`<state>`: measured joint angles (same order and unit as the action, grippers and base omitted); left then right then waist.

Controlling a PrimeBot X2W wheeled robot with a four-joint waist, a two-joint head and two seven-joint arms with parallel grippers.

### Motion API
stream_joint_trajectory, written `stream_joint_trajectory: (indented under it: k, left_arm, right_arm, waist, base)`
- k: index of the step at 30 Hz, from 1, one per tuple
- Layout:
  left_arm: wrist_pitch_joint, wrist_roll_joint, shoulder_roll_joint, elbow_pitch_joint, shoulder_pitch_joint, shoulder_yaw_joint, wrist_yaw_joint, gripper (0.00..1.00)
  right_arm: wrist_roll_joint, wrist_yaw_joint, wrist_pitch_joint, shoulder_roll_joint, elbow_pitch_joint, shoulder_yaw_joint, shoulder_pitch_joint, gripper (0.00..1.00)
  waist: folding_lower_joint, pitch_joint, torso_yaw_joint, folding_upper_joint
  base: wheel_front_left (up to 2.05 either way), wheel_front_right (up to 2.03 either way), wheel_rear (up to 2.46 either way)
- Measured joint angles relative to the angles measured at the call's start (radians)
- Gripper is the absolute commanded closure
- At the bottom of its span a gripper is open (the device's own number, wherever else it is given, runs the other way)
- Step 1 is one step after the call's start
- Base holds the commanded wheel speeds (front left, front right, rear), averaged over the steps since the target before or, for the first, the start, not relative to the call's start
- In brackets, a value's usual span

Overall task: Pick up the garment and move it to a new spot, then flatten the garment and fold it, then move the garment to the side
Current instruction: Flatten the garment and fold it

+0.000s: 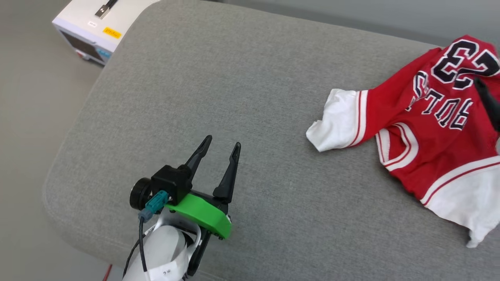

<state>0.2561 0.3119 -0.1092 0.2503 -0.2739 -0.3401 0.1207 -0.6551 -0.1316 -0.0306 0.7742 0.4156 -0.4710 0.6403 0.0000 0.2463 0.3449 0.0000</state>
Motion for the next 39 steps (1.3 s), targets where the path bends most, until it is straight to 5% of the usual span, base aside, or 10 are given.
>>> stream_joint_trajectory:
  k: [12, 20, 25, 32, 39]
  left_arm:
    - [0.0, 0.05, -0.016, 0.024, 0.019, 0.002, 0.007, 0.0]
    - [0.0, 0.05, -0.019, 0.066, 0.043, 0.007, 0.007, 0.0]
    - [-0.06, 0.066, -0.042, 0.108, 0.023, -0.074, 0.007, 0.0]
    - [-0.296, 0.15, -0.081, 0.182, -0.103, -0.153, 0.007, 0.0]
    - [-0.33, 0.205, -0.089, 0.243, -0.186, -0.166, 0.007, 0.0]
  right_arm:
    - [0.157, 0.0, 0.153, -0.295, -0.255, 0.406, -0.456, 0.0]
    - [0.275, 0.0, 0.133, -0.491, -0.416, 0.521, -0.628, 0.0]
    - [0.302, 0.0, 0.104, -0.526, -0.482, 0.549, -0.642, 0.0]
    - [0.314, 0.0, 0.083, -0.544, -0.52, 0.555, -0.654, 0.0]
    - [0.316, 0.0, 0.083, -0.55, -0.521, 0.55, -0.655, 0.0]
  waist:
    - [0.0, -0.072, -0.152, 0.0]
    - [0.0, -0.094, -0.234, 0.0]
    - [-0.0001, -0.088, -0.276, 0.0]
    - [-0.0001, -0.053, -0.322, 0.0]
    - [0.0, -0.014, -0.362, 0.0]
  base:
    - [0.0, 0.0, 0.0]
    - [0.0, 0.0, 0.0]
    - [0.0, 0.0, 0.0]
    - [0.0, 0.0, 0.0]
    - [0.0, 0.0, 0.0]
